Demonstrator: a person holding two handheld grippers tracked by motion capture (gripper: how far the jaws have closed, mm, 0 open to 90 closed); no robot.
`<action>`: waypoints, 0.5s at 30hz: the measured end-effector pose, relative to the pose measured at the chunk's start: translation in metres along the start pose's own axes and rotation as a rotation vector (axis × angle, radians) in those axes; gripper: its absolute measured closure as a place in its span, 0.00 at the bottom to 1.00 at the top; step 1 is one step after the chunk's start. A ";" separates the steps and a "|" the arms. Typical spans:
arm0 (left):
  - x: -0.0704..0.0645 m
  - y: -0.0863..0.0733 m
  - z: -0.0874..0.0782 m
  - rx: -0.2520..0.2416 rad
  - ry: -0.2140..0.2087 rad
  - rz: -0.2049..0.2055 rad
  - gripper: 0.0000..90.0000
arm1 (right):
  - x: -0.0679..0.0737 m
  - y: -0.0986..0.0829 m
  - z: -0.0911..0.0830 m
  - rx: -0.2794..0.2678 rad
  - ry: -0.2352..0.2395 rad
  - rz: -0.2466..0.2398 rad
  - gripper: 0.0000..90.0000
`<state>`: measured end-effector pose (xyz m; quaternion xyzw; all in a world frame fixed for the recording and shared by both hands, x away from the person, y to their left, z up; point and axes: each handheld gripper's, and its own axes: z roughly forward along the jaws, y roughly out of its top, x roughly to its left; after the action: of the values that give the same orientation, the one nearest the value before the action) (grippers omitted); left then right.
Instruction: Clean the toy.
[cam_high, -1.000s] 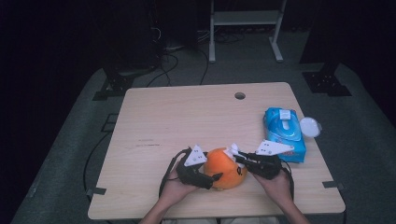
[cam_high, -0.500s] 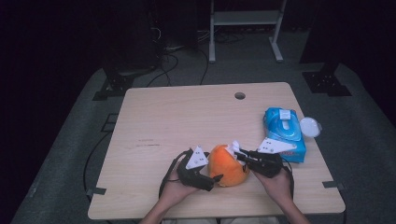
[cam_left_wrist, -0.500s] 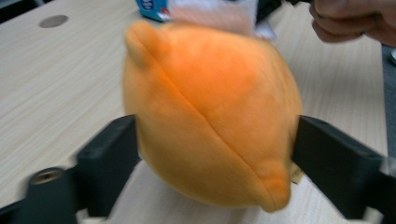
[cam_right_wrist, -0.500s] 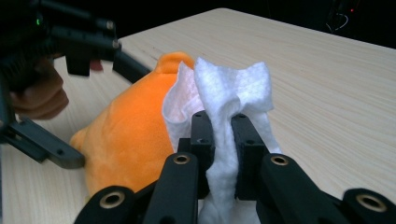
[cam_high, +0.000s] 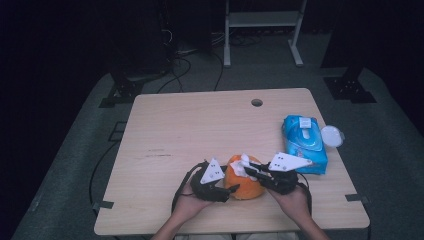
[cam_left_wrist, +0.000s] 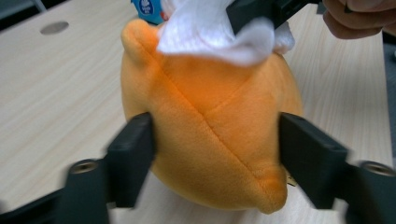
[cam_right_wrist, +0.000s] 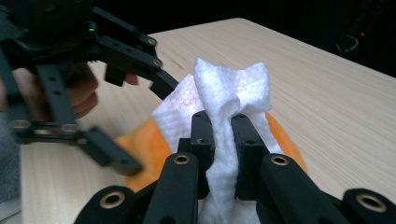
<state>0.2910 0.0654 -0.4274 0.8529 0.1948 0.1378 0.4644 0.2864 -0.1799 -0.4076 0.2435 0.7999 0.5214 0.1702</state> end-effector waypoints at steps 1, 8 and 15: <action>0.002 0.000 0.003 0.010 -0.019 -0.025 0.25 | -0.002 -0.001 0.000 0.002 -0.007 0.009 0.89; -0.003 0.001 0.001 -0.007 0.008 -0.002 0.38 | 0.026 0.006 0.012 0.012 0.050 -0.069 0.89; -0.006 0.002 0.001 -0.015 0.008 0.038 0.41 | 0.011 0.006 0.004 0.003 -0.022 -0.063 0.89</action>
<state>0.2862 0.0605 -0.4267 0.8525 0.1795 0.1514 0.4671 0.2812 -0.1689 -0.4042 0.2241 0.8060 0.5120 0.1950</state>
